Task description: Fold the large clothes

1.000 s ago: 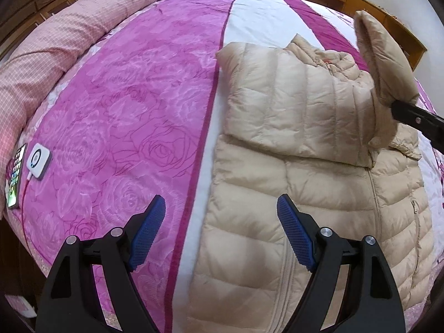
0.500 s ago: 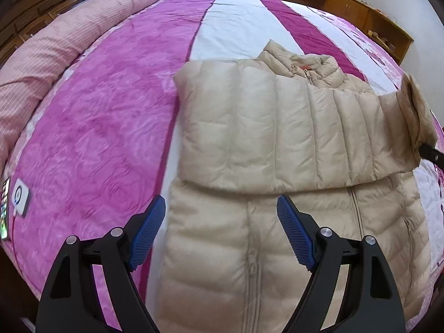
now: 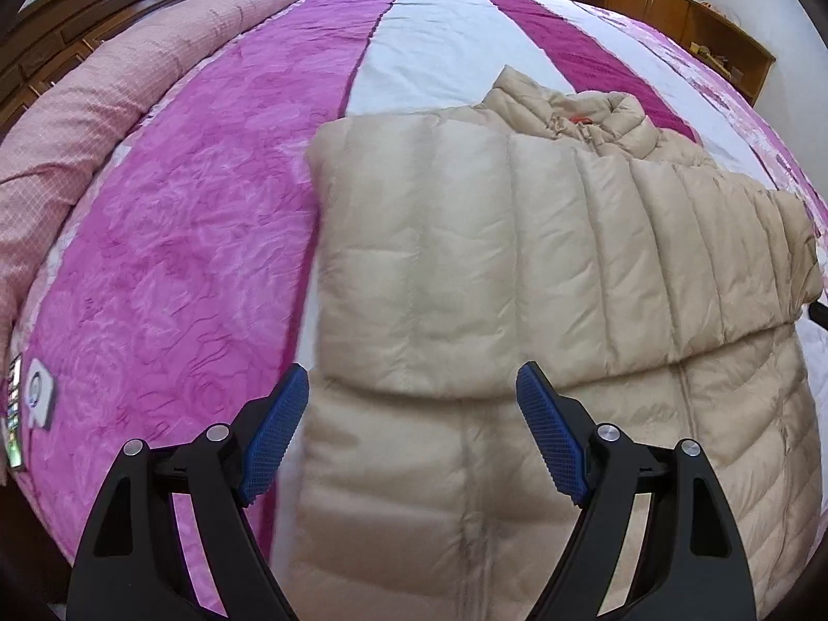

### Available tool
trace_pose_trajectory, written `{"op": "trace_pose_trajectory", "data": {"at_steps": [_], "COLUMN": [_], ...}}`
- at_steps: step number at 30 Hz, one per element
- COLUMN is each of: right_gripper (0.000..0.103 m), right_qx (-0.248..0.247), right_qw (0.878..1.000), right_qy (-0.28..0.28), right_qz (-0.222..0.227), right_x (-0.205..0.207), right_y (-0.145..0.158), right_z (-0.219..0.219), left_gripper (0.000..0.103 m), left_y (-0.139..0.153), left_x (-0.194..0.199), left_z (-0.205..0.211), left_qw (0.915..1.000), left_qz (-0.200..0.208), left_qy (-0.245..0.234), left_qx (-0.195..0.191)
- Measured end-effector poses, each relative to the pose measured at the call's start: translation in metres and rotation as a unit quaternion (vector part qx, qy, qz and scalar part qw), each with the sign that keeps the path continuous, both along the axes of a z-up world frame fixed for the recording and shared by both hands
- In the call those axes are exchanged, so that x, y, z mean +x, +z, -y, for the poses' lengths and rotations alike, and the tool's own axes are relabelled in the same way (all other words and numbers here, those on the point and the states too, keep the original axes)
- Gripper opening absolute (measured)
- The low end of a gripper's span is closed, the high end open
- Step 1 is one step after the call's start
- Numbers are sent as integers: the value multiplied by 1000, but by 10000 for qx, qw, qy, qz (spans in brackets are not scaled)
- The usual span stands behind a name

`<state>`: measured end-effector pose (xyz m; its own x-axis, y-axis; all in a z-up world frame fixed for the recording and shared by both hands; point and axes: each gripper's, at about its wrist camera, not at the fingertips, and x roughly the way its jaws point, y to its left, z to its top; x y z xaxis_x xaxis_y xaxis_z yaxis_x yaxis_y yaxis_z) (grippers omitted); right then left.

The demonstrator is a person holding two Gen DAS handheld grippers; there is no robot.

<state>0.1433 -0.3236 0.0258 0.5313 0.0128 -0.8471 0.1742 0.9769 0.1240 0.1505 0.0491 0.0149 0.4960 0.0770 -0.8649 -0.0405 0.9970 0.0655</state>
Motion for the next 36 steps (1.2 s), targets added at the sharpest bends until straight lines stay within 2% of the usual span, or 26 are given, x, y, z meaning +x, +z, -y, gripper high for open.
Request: {"op": "trace_pose_trajectory", "data": {"at_steps": [2, 8, 13, 20, 27, 31, 36], "right_gripper": [50, 72, 75, 77, 82, 83, 83], "right_qx": [39, -106, -69, 23, -319, -245, -93], "right_qw": [9998, 9979, 9948, 9935, 9910, 9898, 9902], "right_qy": [168, 619, 928, 902, 1025, 1081, 1043], "right_qz": [-36, -157, -413, -687, -800, -897, -926], "right_x": [-14, -59, -104, -152, -179, -189, -194], "right_y": [4, 9, 1, -16, -30, -41, -50], "right_z": [2, -11, -24, -26, -31, -34, -34], "left_gripper": [80, 80, 80, 80, 82, 82, 82], "left_y": [3, 5, 6, 4, -4, -14, -28], "left_x": [-11, -53, -89, -132, -162, -173, -179], "left_z": [-6, -23, -29, -31, -37, -42, -45], "left_qw": [10000, 9998, 9995, 9989, 9979, 9966, 9945], "left_qz": [-17, -197, -303, -446, -638, -814, -1015], "left_qy": [27, 69, 22, -91, -123, -63, -67], "left_qx": [46, 75, 6, -64, -84, -60, -247]}}
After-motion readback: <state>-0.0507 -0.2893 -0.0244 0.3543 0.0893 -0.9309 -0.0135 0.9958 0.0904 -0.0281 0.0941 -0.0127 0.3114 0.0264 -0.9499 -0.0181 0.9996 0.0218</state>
